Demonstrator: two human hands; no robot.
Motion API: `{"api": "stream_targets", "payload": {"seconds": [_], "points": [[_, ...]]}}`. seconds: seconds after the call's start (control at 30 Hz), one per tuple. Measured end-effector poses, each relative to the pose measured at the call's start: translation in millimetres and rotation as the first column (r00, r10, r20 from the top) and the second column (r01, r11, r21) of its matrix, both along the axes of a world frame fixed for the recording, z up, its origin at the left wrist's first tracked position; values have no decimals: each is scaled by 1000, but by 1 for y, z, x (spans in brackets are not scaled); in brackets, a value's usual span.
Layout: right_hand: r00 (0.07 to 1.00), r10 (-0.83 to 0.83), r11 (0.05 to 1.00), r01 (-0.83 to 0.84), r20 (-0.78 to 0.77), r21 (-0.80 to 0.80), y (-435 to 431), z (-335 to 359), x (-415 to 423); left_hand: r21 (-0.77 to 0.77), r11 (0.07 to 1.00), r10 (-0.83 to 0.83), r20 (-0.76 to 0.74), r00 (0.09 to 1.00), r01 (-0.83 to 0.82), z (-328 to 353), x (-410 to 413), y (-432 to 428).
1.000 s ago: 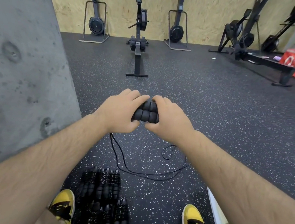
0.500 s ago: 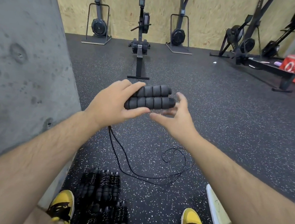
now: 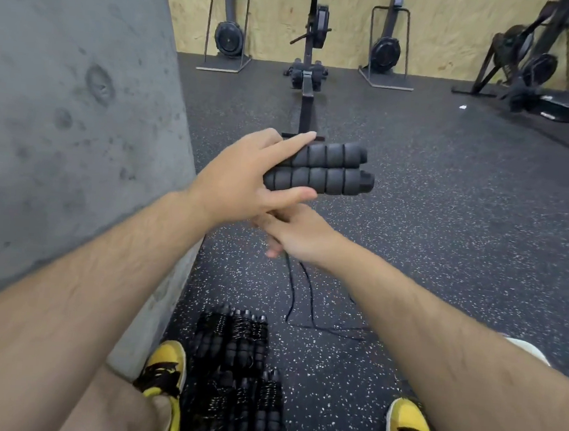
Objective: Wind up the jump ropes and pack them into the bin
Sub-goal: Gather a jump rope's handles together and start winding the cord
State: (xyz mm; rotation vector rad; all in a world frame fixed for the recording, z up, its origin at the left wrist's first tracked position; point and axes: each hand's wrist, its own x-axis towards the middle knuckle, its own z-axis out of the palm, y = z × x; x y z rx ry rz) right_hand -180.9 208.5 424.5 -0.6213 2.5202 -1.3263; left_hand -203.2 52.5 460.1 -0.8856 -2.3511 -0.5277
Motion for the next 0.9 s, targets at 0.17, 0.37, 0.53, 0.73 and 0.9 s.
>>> {"api": "stream_targets", "payload": {"seconds": [0.17,0.37,0.53,0.73,0.9], "points": [[991,-111,992,115,-81,49,62,13,-16,-75,997,2,-48,999,-5,-3,-2,-23],[973,-188,969,206,134,-138,96,35,-18,-227,974,12,-73,997,-28,-16,-5,-28],[963,-247,969,249,-107,7,93,36,-6,-215,973,69,-73,995,-83,-18,-8,-19],[891,-212,946,291,-401,146,89,37,4,-261,957,114,-51,992,-123,-19,-10,-14],[799,-164,892,370,-579,259,86,38,8,-289,949,122,-28,992,-125,-20,-10,-10]]}}
